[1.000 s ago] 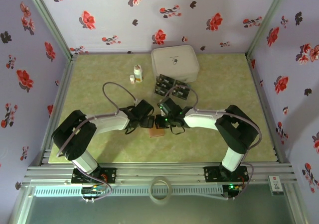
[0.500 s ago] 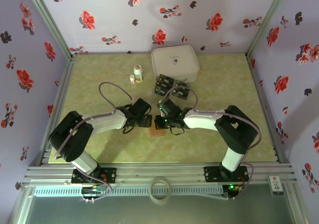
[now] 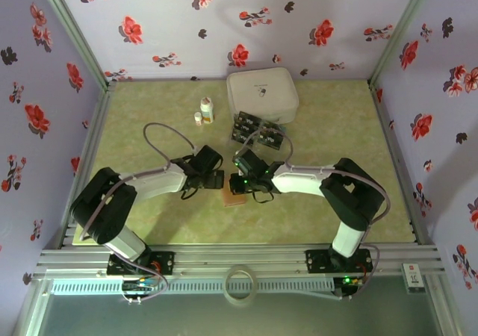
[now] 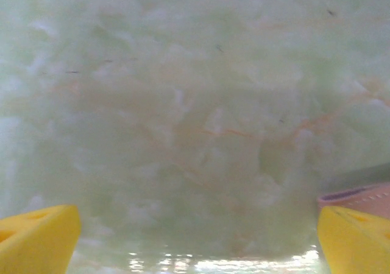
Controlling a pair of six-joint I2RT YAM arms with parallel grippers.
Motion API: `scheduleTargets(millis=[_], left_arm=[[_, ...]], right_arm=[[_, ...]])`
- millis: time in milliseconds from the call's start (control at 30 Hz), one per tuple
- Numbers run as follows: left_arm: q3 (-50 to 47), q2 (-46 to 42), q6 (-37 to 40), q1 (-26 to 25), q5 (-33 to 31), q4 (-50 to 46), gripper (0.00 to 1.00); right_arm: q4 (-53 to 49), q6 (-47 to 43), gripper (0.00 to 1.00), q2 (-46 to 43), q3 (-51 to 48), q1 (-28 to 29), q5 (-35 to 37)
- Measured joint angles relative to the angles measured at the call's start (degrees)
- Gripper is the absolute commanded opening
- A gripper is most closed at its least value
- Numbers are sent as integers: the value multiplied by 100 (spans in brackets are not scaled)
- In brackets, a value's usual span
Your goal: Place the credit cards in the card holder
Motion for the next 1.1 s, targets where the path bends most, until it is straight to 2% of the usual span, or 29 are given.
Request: scheduleTargets(millis=[133, 367, 433, 500, 533, 733, 967, 1100], left_arm=[[-74, -319, 4, 334, 0, -55, 100], [-114, -1019, 33, 785, 22, -122, 100], [-114, -1246, 48, 872, 52, -153, 100], [-114, -1473, 70, 953, 85, -201, 100], [-114, -1574, 90, 986, 87, -227, 100], [-264, -2435, 234, 1143, 96, -315, 100], [-841, -3860, 730, 1397, -592, -35, 100], [-1416, -4520, 1327, 1609, -1093, 708, 100]], right_arm=[[-221, -33, 36, 28, 195, 74, -11], [-940, -160, 64, 31, 686, 85, 7], [-1150, -240, 76, 20, 920, 81, 28], [-1307, -302, 96, -116, 1132, 50, 55], [-1353, -348, 99, -243, 1180, 33, 74], [-1464, -424, 99, -1821, 1132, -358, 365], [-1475, -721, 99, -3954, 105, -756, 2323], [-1281, -922, 99, -4745, -872, -1582, 3318]])
